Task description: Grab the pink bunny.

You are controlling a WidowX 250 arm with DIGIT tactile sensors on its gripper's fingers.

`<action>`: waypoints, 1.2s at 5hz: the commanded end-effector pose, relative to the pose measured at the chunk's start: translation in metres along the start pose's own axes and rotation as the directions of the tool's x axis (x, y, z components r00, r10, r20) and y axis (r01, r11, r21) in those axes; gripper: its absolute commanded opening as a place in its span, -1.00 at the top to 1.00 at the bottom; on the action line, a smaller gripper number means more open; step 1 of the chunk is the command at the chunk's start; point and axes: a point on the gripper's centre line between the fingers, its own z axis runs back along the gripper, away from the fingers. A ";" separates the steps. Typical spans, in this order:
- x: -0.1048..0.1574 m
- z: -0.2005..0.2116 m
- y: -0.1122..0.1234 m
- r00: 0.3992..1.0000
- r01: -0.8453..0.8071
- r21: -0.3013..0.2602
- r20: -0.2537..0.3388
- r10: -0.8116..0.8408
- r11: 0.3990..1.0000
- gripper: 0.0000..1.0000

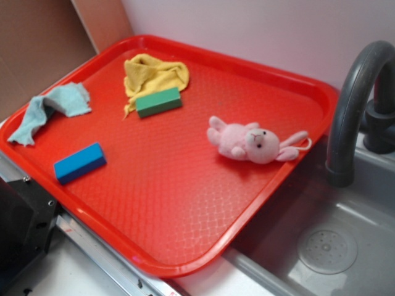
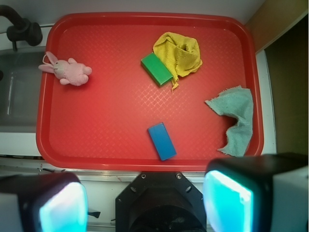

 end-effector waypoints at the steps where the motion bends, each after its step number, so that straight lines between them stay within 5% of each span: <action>1: 0.000 0.000 0.000 1.000 0.000 0.000 0.000 0.000 1.000 -1.00; 3: 0.017 -0.020 0.015 0.997 0.059 0.010 0.046 -0.059 0.998 -1.00; 4: 0.034 -0.036 0.018 0.969 0.211 0.071 0.114 -0.218 0.975 -1.00; 6: 0.066 -0.057 -0.018 0.832 0.514 0.105 0.180 -0.525 0.851 -1.00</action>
